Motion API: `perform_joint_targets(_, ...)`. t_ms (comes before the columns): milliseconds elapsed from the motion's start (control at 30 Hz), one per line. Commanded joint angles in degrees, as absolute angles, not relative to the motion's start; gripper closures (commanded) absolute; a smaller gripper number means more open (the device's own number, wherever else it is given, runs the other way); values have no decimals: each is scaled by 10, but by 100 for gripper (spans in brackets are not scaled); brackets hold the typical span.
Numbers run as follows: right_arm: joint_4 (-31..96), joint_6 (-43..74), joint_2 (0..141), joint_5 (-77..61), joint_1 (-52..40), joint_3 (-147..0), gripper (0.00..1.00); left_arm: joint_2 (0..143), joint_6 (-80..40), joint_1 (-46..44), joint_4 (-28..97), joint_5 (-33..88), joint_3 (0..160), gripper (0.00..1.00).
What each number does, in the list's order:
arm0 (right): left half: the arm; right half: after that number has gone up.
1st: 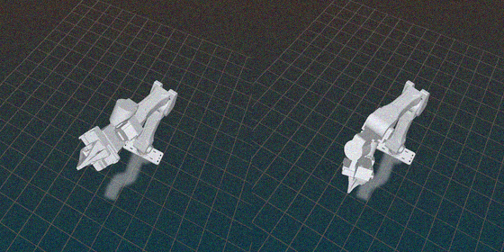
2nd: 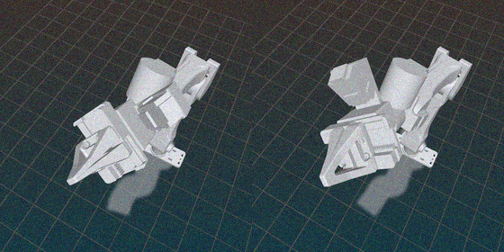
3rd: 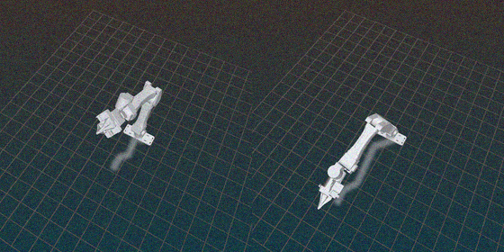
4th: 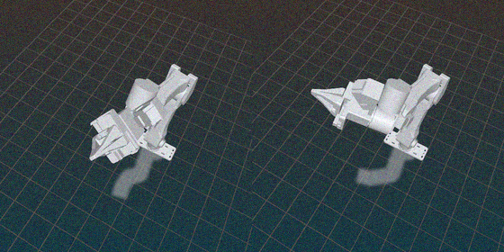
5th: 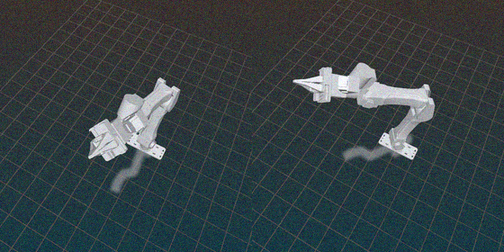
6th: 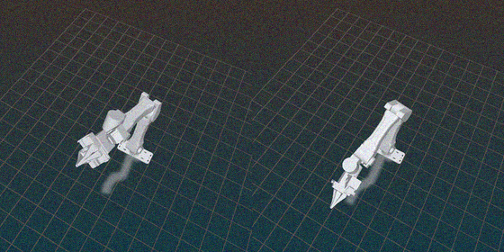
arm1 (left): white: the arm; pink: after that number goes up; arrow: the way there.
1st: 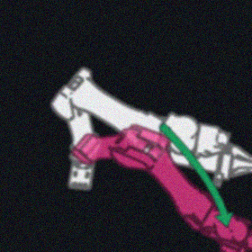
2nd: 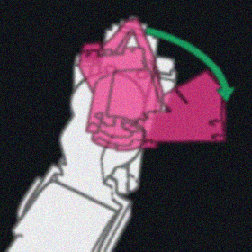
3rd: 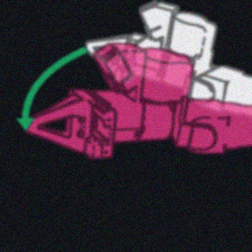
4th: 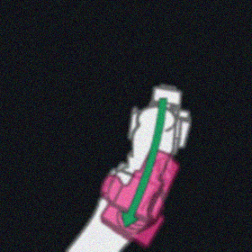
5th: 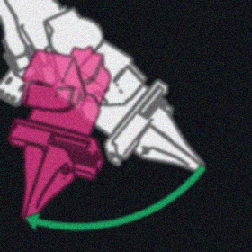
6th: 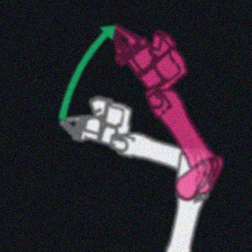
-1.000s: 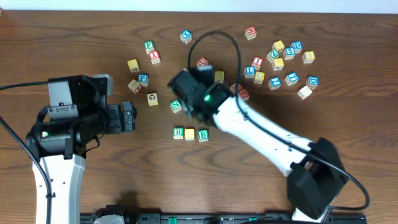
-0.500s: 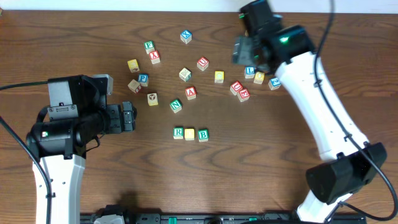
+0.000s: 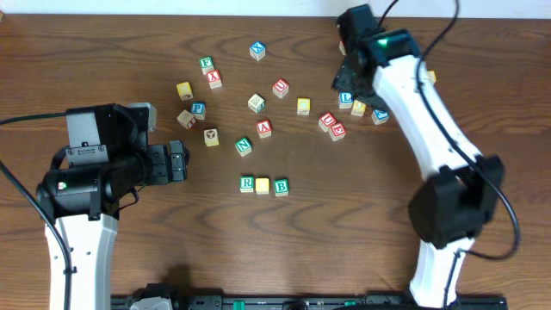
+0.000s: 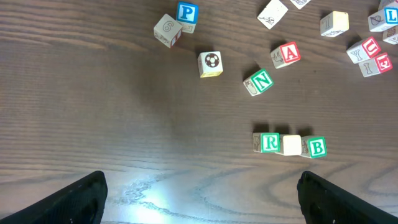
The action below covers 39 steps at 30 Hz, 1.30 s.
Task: Spell out ROBOT
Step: 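Move the right gripper over the yellow O block in the pile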
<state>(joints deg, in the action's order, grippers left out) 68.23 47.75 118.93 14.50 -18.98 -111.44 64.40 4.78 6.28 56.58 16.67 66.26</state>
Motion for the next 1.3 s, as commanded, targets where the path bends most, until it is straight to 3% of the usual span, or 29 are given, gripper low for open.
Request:
perform_joint_targets(0, 670, 501, 1236, 162, -192, -1120, 21, 643, 55, 65, 567, 175, 670, 4)
perform_joint_targets(833, 668, 500, 1317, 211, -173, -1117, 16, 643, 55, 65, 567, 175, 670, 4)
perform_joint_targets(1033, 651, 431, 1317, 183, -162, -1117, 20, 643, 55, 65, 567, 175, 670, 4)
perform_joint_targets(1267, 611, 316, 1317, 129, -159, -1117, 18, 643, 55, 65, 567, 175, 670, 4)
